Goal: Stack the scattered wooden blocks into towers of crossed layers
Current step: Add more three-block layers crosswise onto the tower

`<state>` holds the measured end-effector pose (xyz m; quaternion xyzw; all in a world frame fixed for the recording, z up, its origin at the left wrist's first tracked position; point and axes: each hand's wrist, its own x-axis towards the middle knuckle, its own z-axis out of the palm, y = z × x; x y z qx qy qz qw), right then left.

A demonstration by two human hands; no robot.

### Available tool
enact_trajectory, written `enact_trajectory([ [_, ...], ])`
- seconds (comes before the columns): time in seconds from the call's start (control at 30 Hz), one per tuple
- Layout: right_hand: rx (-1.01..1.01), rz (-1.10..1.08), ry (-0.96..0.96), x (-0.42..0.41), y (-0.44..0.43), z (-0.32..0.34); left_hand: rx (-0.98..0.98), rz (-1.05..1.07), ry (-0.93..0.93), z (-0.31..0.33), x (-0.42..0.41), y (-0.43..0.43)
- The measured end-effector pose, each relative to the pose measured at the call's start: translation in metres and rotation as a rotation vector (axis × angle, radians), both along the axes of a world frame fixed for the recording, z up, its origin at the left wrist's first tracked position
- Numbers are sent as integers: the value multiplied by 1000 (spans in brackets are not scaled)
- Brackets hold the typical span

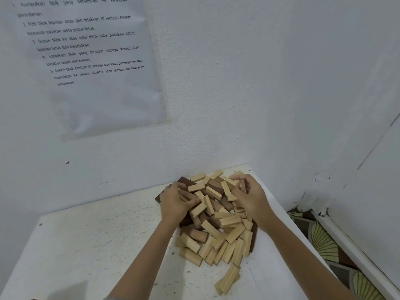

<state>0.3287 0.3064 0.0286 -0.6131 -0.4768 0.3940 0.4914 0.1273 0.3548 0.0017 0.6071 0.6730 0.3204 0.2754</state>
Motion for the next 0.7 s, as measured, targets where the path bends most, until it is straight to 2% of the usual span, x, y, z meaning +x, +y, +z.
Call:
enact_trajectory([
  [0.1, -26, -24, -116, 4, 23, 2, 14, 35, -15, 5, -5, -4],
  [0.43, -211, 37, -515, 9, 89, -18, 85, -22, -454, 23, -7, -9],
  [0.57, -253, 157, -621, 3, 103, -21, -15, -85, -658, 26, -6, -7],
  [0.7, -289, 183, -759, -7, 110, -22, -182, -52, -901, 25, -3, -4],
])
